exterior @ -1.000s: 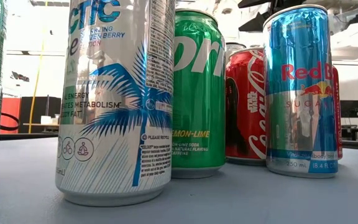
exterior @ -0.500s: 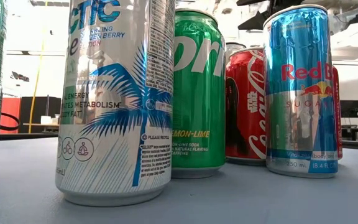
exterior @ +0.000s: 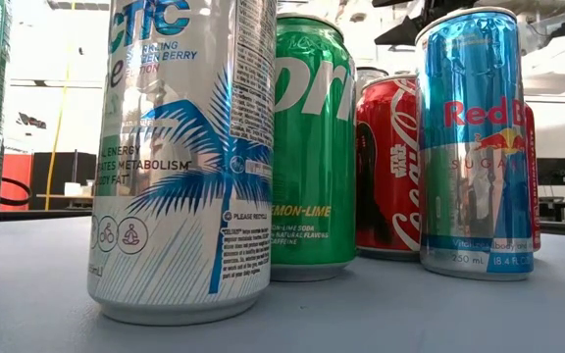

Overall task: Place canned beverage on shelf
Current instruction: Put the left blue soda can on the shelf aligned with the other blue soda cans

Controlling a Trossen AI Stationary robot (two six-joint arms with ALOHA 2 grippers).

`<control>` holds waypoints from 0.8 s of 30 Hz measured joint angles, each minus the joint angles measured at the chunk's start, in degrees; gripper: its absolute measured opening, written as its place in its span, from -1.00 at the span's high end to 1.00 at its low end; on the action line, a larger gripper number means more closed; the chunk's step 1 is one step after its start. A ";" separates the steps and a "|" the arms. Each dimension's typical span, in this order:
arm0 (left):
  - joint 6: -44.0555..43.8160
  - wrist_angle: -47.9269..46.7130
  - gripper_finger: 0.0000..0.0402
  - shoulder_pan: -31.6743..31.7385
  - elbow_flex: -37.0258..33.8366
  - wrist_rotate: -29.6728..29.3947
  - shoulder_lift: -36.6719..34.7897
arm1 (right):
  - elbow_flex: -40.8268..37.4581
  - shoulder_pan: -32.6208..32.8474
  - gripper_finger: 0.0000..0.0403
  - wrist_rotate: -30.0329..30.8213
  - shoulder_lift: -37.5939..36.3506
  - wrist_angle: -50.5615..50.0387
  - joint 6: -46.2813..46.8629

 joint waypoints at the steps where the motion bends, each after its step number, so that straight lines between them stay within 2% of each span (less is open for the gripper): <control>1: 0.72 -0.05 -0.83 0.00 0.00 -0.03 0.08 | 0.00 0.00 -0.80 0.00 0.00 -0.01 -0.01; 9: 3.75 -0.07 -0.83 0.59 -0.02 -1.12 0.12 | 0.00 0.00 -0.80 -0.02 0.00 -0.01 -0.03; 16: 2.14 6.96 -0.83 1.05 -3.54 1.51 0.16 | 0.00 0.00 -0.80 -0.04 0.01 -0.03 -0.08; 19: 2.11 6.96 -0.83 1.20 -3.61 1.61 0.16 | 0.00 0.00 -0.80 -0.07 -0.01 -0.03 -0.10; 24: 2.04 6.54 -0.68 1.20 -3.61 2.53 0.16 | 0.00 0.00 -0.80 -0.08 -0.01 -0.03 -0.10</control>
